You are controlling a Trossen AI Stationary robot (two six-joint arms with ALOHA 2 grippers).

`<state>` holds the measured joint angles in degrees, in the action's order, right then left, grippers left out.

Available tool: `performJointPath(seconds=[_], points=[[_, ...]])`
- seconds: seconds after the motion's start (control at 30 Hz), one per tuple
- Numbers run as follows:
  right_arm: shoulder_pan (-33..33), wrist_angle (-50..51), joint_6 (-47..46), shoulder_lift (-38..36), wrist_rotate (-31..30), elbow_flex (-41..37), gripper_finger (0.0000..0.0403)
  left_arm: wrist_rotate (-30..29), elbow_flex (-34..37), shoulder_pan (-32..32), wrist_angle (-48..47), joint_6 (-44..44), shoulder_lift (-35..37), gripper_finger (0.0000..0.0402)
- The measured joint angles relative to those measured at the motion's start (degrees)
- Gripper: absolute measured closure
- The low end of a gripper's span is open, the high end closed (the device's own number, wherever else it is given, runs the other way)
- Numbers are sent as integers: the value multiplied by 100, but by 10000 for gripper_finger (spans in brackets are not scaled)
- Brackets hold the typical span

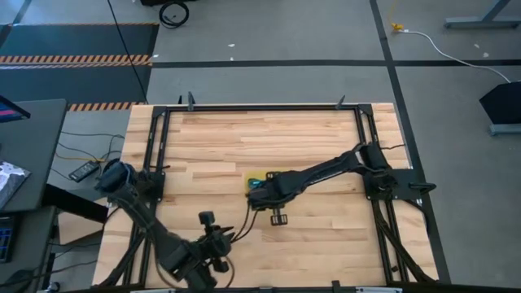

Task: Pick and place USB-C Cables
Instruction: Move the yellow container to the center of the table

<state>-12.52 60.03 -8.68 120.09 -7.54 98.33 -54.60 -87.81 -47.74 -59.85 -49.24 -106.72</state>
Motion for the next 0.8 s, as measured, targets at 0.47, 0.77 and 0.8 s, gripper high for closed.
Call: performJointPath(seconds=[0.47,0.77,0.8], points=[[289,-216,-178,-1,155,8,399,-121,0,-204,-47,-266,0,312],[289,-389,-166,-9,159,-183,395,-121,0,-204,-47,-266,0,312],[289,-447,-171,-9,159,-216,393,-121,0,-204,-46,-266,0,312]])
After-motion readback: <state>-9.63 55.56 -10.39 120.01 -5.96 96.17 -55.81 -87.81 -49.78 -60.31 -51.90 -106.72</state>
